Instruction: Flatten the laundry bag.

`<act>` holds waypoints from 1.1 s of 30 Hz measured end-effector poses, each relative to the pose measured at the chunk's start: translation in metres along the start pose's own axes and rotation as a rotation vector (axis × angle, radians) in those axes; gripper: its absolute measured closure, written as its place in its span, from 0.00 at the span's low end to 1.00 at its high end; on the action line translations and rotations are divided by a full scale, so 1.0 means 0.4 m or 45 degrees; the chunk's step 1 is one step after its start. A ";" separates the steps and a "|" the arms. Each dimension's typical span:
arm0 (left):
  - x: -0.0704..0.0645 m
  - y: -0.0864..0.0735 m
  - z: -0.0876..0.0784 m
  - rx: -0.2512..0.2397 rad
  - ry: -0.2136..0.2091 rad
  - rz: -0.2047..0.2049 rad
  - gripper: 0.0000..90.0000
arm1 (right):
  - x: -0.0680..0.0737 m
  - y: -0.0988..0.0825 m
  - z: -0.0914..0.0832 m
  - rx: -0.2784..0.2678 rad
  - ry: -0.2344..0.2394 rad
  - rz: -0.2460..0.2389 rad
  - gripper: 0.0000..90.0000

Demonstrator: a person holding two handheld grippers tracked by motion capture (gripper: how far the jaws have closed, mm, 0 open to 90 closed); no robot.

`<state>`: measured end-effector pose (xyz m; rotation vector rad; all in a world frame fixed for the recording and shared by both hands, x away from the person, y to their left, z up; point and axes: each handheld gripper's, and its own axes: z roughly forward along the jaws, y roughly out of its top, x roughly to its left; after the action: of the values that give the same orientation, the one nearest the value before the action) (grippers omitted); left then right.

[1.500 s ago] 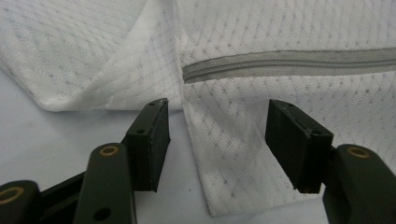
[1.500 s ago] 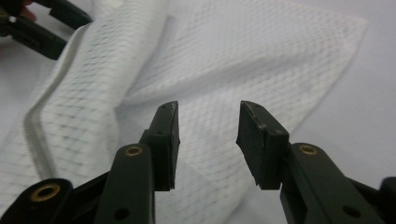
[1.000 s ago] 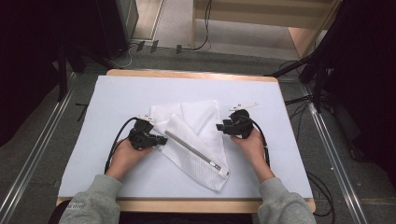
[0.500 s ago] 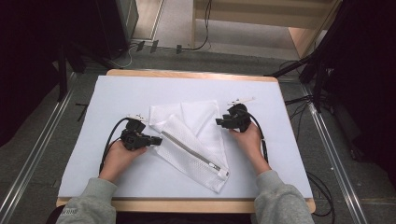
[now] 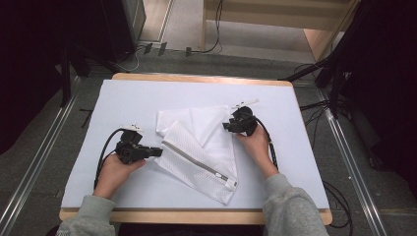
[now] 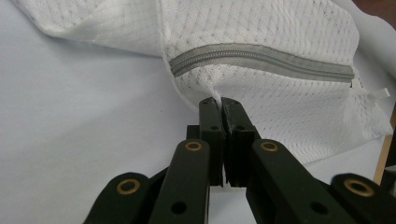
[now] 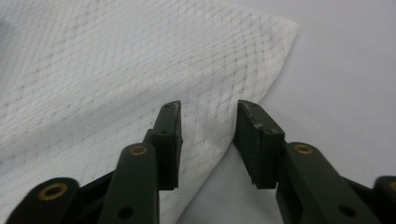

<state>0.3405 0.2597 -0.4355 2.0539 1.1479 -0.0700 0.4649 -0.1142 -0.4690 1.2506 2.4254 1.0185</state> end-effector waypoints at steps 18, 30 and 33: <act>0.002 -0.013 -0.009 0.011 0.035 -0.002 0.99 | -0.060 0.016 -0.023 -0.012 -0.004 0.115 0.99; 0.010 -0.018 -0.008 0.037 0.073 -0.005 0.98 | -0.141 0.008 -0.065 -0.060 -0.050 0.219 0.99; 0.015 -0.022 -0.008 0.048 0.095 -0.008 0.98 | -0.157 0.005 -0.069 -0.070 -0.060 0.245 0.99</act>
<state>0.3365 0.2685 -0.4408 2.1014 1.2070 -0.0182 0.4912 -0.1760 -0.4543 1.4939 2.2606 1.0841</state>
